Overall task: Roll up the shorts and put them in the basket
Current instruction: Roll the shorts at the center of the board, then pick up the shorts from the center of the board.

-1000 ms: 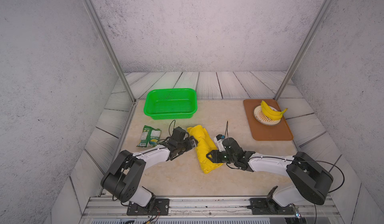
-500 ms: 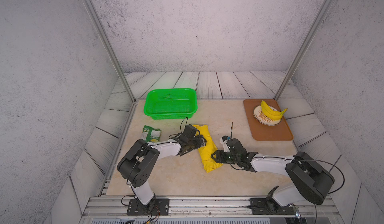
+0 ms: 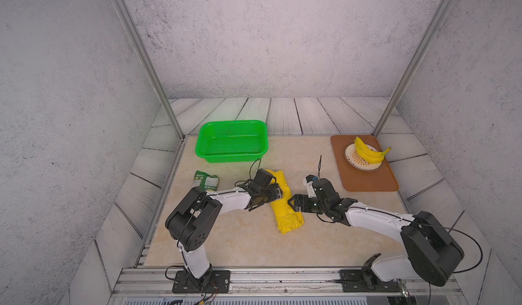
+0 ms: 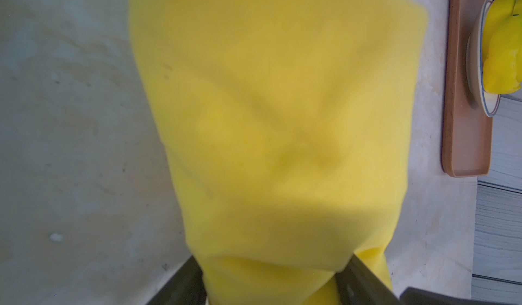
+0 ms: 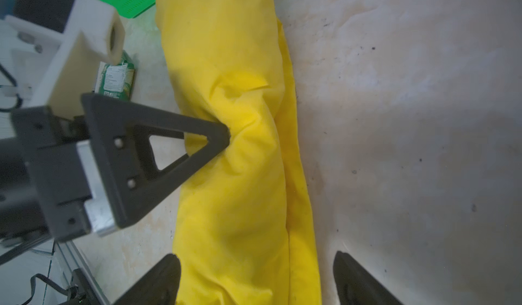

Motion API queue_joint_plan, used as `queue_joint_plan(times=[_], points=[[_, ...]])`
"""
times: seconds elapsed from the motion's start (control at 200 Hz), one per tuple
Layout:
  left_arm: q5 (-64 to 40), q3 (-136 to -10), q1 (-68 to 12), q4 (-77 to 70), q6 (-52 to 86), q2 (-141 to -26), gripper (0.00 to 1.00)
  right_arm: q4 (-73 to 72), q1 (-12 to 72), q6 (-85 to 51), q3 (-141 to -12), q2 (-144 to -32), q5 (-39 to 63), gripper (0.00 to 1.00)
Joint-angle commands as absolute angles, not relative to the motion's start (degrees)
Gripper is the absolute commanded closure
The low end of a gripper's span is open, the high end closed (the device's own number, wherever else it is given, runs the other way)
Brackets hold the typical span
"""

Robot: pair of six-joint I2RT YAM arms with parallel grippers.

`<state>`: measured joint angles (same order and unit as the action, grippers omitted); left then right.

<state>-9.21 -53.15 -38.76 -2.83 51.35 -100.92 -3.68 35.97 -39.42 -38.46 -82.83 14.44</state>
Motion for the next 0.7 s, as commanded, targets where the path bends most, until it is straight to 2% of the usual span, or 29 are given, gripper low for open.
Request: queue_joint_plan(times=[0.0,0.2,0.375,0.505,0.656,0.696], points=[[-7.4,-53.2,-39.1,1.4,50.9,-102.7,0.26,-4.1,34.5,-38.7,-40.3,-87.3,18.3,0.11],[-7.2,-52.5,-39.1,0.9,50.8,-102.1,0.26,-13.1,33.3,-42.3,-41.9,-95.8,27.6,0.12],[-6.9,-52.6,-39.0,0.7,50.6,-102.1,0.27,-25.1,33.5,-48.0,-39.4,-100.9,34.0,0.24],[-7.2,-52.5,-38.9,0.4,50.8,-102.4,0.29,-28.9,33.5,-49.2,-38.7,-103.9,34.4,0.42],[-6.8,-52.0,-38.7,0.1,51.1,-101.7,0.29,-33.6,33.5,-51.6,-38.5,-107.0,35.5,0.76],[-6.9,-51.8,-38.5,0.0,51.0,-101.0,0.29,-35.0,33.5,-52.0,-38.5,-107.5,36.0,0.79]])
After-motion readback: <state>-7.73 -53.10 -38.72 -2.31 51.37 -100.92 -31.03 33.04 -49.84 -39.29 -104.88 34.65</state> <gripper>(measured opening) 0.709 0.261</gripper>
